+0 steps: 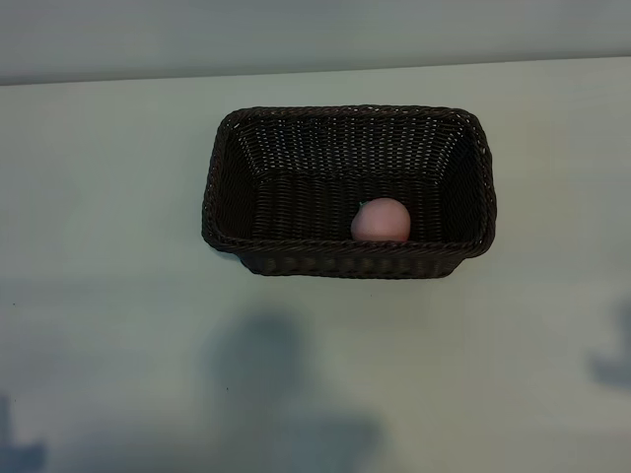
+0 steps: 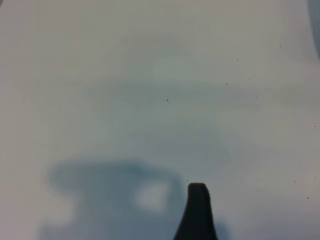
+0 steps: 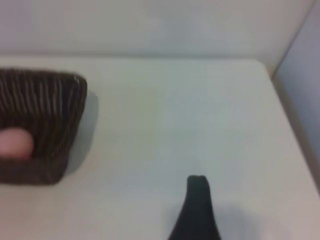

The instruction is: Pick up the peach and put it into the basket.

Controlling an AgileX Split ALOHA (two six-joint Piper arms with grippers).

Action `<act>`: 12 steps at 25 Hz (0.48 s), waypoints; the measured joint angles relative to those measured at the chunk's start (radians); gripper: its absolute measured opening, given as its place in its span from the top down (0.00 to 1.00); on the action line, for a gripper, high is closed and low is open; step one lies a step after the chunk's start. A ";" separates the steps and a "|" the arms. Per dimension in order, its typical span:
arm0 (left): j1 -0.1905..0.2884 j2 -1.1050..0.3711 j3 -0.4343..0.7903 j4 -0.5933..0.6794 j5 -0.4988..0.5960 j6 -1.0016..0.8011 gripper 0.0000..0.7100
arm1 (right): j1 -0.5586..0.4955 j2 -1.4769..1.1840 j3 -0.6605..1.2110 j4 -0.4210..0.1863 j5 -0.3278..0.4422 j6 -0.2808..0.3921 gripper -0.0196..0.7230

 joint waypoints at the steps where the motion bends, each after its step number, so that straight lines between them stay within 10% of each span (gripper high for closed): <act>1: 0.000 0.000 0.000 0.000 -0.001 0.000 0.16 | 0.005 -0.015 0.038 0.000 -0.002 0.000 0.21; 12: 0.000 0.000 0.000 0.000 -0.001 0.000 0.16 | 0.009 -0.213 0.250 0.000 -0.006 0.000 0.21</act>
